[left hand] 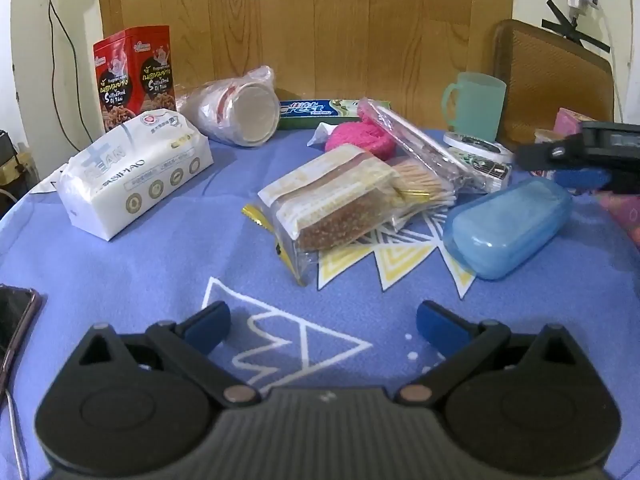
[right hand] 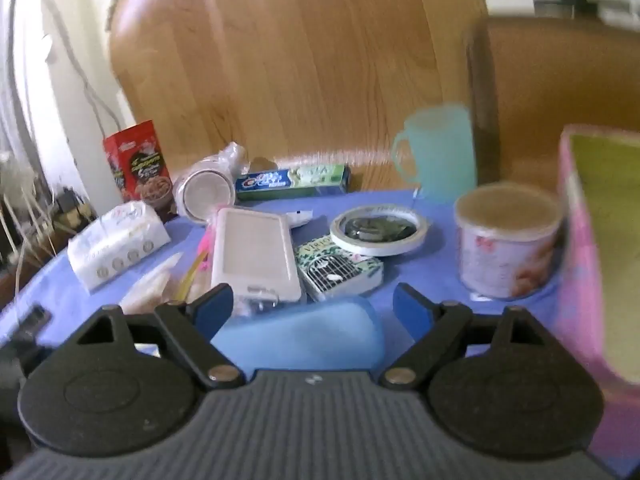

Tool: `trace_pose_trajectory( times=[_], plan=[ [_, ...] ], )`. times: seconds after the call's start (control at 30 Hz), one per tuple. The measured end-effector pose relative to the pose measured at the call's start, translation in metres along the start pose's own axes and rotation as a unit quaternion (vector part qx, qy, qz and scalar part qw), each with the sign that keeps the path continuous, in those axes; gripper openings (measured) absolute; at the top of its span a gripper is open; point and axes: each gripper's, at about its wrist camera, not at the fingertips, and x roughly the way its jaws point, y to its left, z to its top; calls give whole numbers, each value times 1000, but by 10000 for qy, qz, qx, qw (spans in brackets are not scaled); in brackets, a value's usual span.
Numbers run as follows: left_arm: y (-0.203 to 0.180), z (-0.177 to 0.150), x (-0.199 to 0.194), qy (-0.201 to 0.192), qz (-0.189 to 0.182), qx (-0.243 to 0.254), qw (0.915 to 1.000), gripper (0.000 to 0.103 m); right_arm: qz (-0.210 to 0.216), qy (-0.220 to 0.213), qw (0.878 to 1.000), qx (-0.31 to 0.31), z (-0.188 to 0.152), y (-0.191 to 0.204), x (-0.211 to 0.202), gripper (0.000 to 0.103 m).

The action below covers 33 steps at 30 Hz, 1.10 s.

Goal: Organize soft objects
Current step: 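Grasp the light-blue plastic case with the left gripper, then carry the blue case into the pink tin and open the left gripper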

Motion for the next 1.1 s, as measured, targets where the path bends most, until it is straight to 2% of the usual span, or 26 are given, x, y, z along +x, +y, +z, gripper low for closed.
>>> trace_pose_trajectory(
  times=[0.07,0.17,0.27,0.33,0.4,0.43,0.47,0.57,0.63,0.67,0.7,0.73,0.83,0.93,1.03,1.1],
  plan=[
    [4,0,-2,-50,-101,-101,9999,103,94,214,9992,329,-4,-6,4,67],
    [23,-3,-12,-341,-749,-568,9950,103,309,280,9988,241,-15,1,-15,57],
    [42,-4,-22,-643,-1301,-993,9844,101,567,368,9977,-97,-35,13,-39,59],
    [49,-1,-22,-657,-1568,-1167,9785,97,703,308,9958,-492,-49,26,-58,60],
    [52,7,-18,-625,-1830,-1303,9724,96,638,237,9929,-975,-59,37,-68,72],
    [53,13,-15,-588,-1925,-1376,9698,96,563,236,9909,-1201,-62,43,-69,83],
    [52,19,-10,-523,-1990,-1408,9684,96,466,239,9891,-1376,-64,48,-68,85],
    [38,34,7,-331,-2252,-1303,9650,93,418,422,9857,-1579,-58,55,-55,85],
    [26,42,25,-61,-2278,-1288,9651,82,426,519,9835,-1680,-50,48,-41,85],
    [23,41,32,74,-2375,-1327,9623,69,369,565,9826,-1728,-48,49,-33,84],
    [18,41,39,214,-2429,-1380,9599,68,353,627,9818,-1757,-49,50,-27,83],
    [16,39,42,230,-2494,-1510,9563,68,313,704,9816,-1749,-50,48,-23,74],
    [9,32,36,246,-2535,-1614,9534,67,311,551,9822,-1766,-55,46,-38,72],
    [-7,37,23,178,-2777,-1476,9491,66,228,196,9828,-1824,-60,43,-61,71],
    [-43,63,10,-72,-3073,-1134,9448,66,-194,-426,9778,-2042,-59,37,-92,71],
    [-71,83,9,-203,-3292,-904,9397,67,-599,-867,9695,-2212,-55,29,-111,71]
  ],
)
